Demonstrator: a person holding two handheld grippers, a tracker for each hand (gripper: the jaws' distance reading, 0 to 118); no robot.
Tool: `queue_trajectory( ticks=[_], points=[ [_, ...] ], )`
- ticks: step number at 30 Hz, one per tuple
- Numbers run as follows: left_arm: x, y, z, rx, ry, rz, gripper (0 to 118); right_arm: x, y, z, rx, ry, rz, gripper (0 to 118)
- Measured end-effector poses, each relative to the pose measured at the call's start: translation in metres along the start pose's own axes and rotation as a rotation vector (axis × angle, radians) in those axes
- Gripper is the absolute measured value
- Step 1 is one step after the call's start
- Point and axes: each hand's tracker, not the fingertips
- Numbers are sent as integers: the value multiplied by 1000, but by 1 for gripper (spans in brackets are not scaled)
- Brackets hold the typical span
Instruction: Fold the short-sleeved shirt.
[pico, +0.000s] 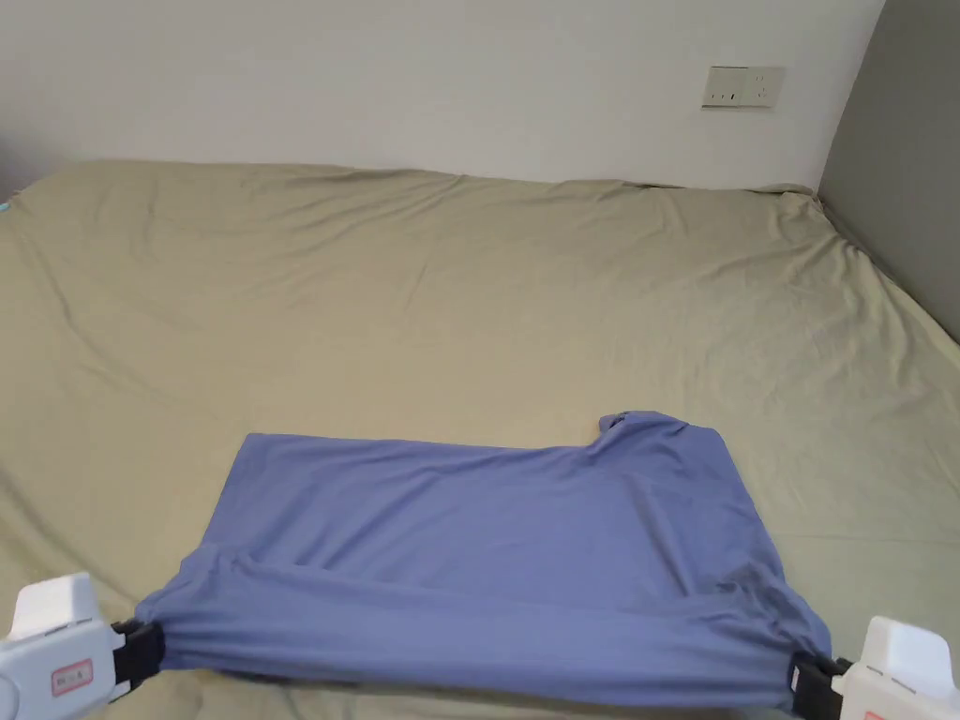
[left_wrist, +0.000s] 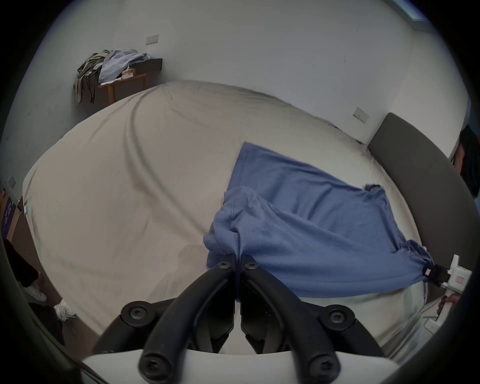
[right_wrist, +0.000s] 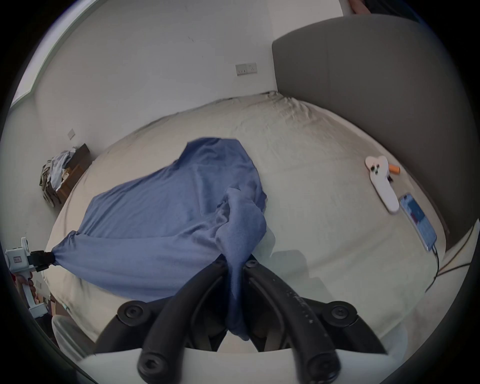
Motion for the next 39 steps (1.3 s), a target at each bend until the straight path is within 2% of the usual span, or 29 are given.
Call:
queue_trajectory(
  ticks=[7,9,11,12,13,14,15,16,17,18,19,21,25,30,32,33,35,36,37,39],
  points=[
    [-12,-46,-39,-115,74,-66,2,10,-54,-35,-152,-46,-12,9],
    [-11,-50,-52,-163,91,-77,2,9,-59,-39,-144,-51,-7,10],
    [-1,-47,-45,-133,118,-99,2,3,-54,-32,-127,-66,-3,10],
    [2,-45,-43,-136,122,-107,2,1,-50,-28,-126,-69,2,13],
    [3,-44,-40,-133,113,-116,5,-2,-46,-23,-125,-95,15,24],
    [4,-41,-37,-133,108,-113,13,-7,-41,-14,-114,-118,32,38],
    [8,-35,-31,-129,103,-106,27,-10,-35,-5,-68,-119,53,53],
    [12,-28,-20,-82,70,-80,62,-14,-27,6,3,-100,65,75],
    [16,-22,-11,-36,39,-66,89,-21,-17,18,59,-89,75,89],
    [21,-16,-1,10,11,-61,110,-28,-7,29,110,-81,84,103],
    [29,-8,12,83,-31,-49,118,-35,3,41,174,-67,100,111],
    [46,9,39,198,-106,-58,116,-50,22,66,294,-40,136,111],
    [82,34,85,452,-144,-135,116,-78,53,103,491,-28,194,111],
    [116,45,118,690,-114,-210,116,-101,69,127,650,-40,227,111],
    [126,46,120,738,-75,-221,109,-108,70,131,695,-55,241,106],
    [129,45,119,750,-59,-230,97,-111,70,132,706,-63,245,97],
    [134,43,115,760,-46,-238,40,-116,71,131,726,-78,258,50],
    [135,43,111,759,-44,-241,10,-118,71,131,736,-88,267,22],
    [136,44,107,752,-42,-240,0,-121,73,129,739,-97,281,3],
    [136,47,98,702,-56,-231,0,-123,74,126,736,-101,286,2]
  ],
)
